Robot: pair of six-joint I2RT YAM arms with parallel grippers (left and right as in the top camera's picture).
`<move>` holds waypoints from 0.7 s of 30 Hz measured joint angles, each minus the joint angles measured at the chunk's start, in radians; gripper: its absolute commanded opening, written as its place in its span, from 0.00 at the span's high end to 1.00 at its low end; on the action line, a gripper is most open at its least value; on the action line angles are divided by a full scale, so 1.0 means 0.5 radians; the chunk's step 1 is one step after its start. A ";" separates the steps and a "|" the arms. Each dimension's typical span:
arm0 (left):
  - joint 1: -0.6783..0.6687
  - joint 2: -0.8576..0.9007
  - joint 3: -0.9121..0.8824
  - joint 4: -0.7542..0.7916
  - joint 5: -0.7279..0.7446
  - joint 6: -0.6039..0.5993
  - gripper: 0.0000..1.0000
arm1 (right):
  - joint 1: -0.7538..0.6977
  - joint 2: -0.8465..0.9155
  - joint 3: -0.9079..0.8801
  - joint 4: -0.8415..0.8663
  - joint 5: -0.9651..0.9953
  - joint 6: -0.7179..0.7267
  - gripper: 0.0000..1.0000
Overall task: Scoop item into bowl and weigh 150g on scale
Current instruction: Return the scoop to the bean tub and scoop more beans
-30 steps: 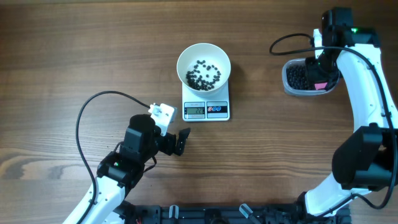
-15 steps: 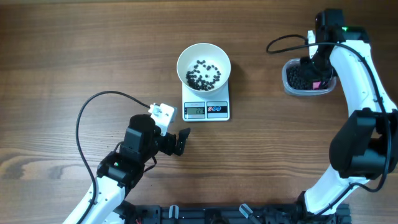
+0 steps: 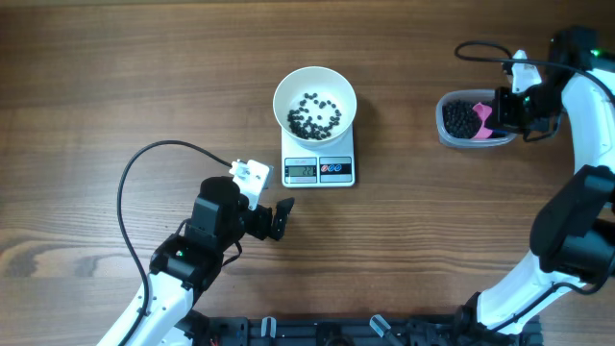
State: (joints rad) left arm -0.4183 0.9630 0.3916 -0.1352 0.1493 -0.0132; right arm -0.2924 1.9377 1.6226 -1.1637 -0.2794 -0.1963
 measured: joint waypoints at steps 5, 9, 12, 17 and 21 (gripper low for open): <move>0.000 0.000 0.000 0.000 0.000 0.000 0.00 | -0.041 0.018 -0.001 0.083 -0.197 0.001 0.96; 0.000 0.000 0.000 0.000 0.000 0.000 0.00 | -0.042 0.027 -0.002 0.063 -0.235 -0.008 0.96; 0.000 0.000 0.000 0.000 0.000 0.000 0.00 | -0.042 0.037 -0.002 0.018 -0.258 -0.031 0.96; 0.000 0.000 0.000 0.000 0.000 0.000 0.00 | -0.190 0.051 -0.002 -0.032 -0.391 -0.101 0.96; 0.000 0.000 0.000 0.000 0.000 0.000 0.00 | -0.465 0.052 -0.002 -0.124 -0.698 -0.294 0.96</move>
State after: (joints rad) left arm -0.4183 0.9630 0.3916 -0.1352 0.1493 -0.0132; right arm -0.5247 1.9636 1.6218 -1.2255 -0.6285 -0.3431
